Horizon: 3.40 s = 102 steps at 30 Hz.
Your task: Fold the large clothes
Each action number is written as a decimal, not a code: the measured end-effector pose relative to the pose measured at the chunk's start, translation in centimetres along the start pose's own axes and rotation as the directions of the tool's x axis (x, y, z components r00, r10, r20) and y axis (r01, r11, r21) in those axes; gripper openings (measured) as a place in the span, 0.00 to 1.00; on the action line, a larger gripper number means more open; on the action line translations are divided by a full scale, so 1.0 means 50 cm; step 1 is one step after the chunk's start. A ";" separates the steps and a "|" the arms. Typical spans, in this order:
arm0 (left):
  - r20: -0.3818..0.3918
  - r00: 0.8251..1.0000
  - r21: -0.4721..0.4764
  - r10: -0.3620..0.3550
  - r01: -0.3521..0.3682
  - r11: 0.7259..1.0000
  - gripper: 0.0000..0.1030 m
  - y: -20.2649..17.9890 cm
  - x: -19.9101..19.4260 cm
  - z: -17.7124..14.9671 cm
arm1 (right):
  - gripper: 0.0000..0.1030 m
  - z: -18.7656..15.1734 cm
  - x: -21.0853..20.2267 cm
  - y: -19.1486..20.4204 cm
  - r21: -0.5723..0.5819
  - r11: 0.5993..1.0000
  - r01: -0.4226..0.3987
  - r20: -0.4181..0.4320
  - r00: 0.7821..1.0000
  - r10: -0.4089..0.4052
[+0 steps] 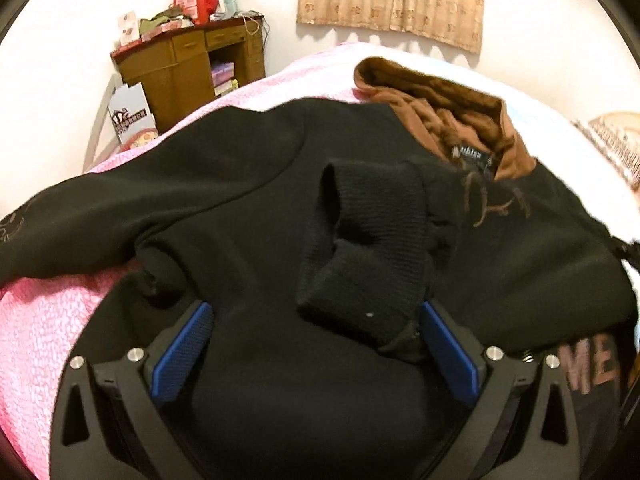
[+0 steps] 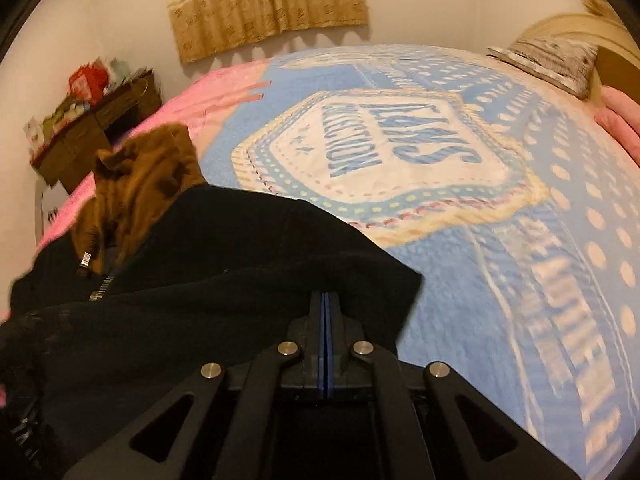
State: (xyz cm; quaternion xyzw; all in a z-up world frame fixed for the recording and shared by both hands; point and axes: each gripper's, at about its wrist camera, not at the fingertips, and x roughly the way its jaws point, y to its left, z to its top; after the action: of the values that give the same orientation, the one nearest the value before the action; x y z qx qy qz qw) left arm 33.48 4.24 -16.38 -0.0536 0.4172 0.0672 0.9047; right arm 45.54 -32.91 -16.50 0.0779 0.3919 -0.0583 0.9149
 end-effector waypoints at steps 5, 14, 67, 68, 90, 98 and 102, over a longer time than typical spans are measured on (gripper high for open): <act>0.078 0.996 -0.005 0.041 -0.041 0.999 1.00 0.035 -0.060 0.005 | 0.02 -0.059 -0.114 0.058 -0.097 0.986 -0.135 0.047 0.989 0.140; 0.144 0.976 -0.230 0.163 -0.127 0.965 1.00 0.272 -0.141 0.022 | 0.02 -0.120 -0.031 0.037 -0.022 0.973 -0.231 -0.058 0.972 0.230; 0.443 0.859 -0.284 0.257 -0.138 0.949 0.16 0.382 -0.221 0.120 | 0.99 -0.186 -0.374 0.128 0.036 0.872 -0.488 0.079 0.871 0.485; 0.470 0.854 -0.227 0.222 -0.126 0.966 0.16 0.339 -0.231 0.127 | 0.99 -0.188 -0.368 0.121 0.054 0.869 -0.491 0.076 0.870 0.487; 0.220 0.957 0.354 -0.188 0.101 0.930 1.00 -0.097 -0.160 -0.046 | 0.99 -0.144 -0.255 0.052 0.211 0.816 -0.539 0.023 0.837 0.547; 0.181 0.982 0.174 -0.058 0.026 0.984 1.00 0.064 -0.147 -0.067 | 0.99 -0.111 -0.189 0.118 0.216 0.781 -0.585 -0.038 0.795 0.606; 0.069 0.997 0.000 0.036 -0.037 0.999 0.99 0.117 -0.081 -0.064 | 0.99 -0.097 -0.136 0.199 0.124 0.815 -0.566 -0.097 0.810 0.578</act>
State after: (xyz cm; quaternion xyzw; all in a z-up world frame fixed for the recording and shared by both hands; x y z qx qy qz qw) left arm 27.50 9.20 -15.62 -0.0431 0.3868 0.0853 0.9172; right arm 39.11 -21.94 -13.93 0.2364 0.4061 0.2075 0.8580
